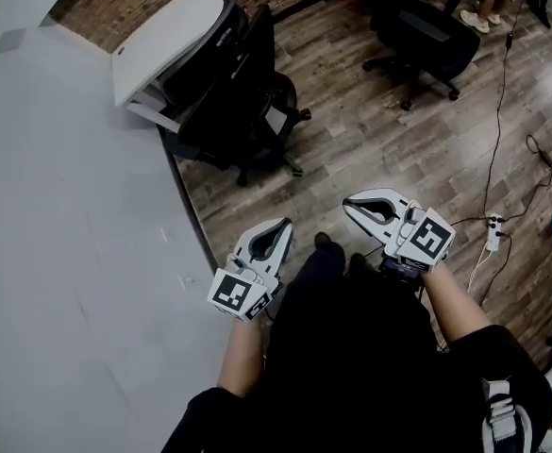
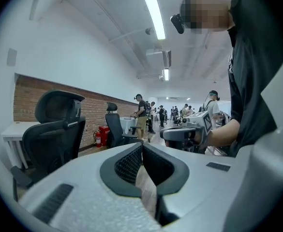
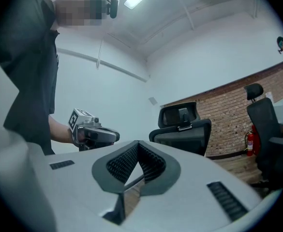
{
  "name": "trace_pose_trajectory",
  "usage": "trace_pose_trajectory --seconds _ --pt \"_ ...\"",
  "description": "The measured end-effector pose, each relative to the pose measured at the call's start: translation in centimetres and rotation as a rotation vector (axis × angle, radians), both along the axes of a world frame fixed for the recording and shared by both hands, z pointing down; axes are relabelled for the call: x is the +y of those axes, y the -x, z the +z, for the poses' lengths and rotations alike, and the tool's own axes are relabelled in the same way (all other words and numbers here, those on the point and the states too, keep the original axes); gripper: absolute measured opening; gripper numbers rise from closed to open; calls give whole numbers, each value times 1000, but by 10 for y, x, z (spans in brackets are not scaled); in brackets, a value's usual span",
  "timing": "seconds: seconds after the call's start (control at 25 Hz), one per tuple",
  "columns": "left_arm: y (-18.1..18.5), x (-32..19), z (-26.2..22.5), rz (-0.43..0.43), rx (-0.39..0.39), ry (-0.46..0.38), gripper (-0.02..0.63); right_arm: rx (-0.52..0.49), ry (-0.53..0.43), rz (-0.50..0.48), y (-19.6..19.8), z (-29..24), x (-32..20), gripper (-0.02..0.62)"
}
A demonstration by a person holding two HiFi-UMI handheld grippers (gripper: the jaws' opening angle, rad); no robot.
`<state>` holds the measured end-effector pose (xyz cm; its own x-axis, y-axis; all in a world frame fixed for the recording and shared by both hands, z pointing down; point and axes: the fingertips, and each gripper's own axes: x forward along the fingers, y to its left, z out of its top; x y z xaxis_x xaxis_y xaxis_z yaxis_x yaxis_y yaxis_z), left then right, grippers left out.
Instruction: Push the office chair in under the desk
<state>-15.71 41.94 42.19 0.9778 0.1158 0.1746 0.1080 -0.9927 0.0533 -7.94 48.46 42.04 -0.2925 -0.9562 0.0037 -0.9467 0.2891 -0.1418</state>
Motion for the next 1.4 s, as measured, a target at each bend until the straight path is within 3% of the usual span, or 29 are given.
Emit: trace_pose_trajectory --seconds 0.4,0.52,0.8,1.12,1.4 --pt "-25 -53 31 -42 -42 76 15 -1 27 -38 -31 15 -59 6" --pt "-41 -75 36 -46 -48 85 15 7 65 -17 -60 21 -75 6" --pt "-76 -169 38 -149 -25 123 15 105 114 -5 -129 11 -141 6" --pt "-105 -250 10 -189 18 64 15 168 146 -20 -178 -6 -226 6" --pt "-96 -293 -1 -350 2 10 16 169 143 -150 -200 -13 -289 6"
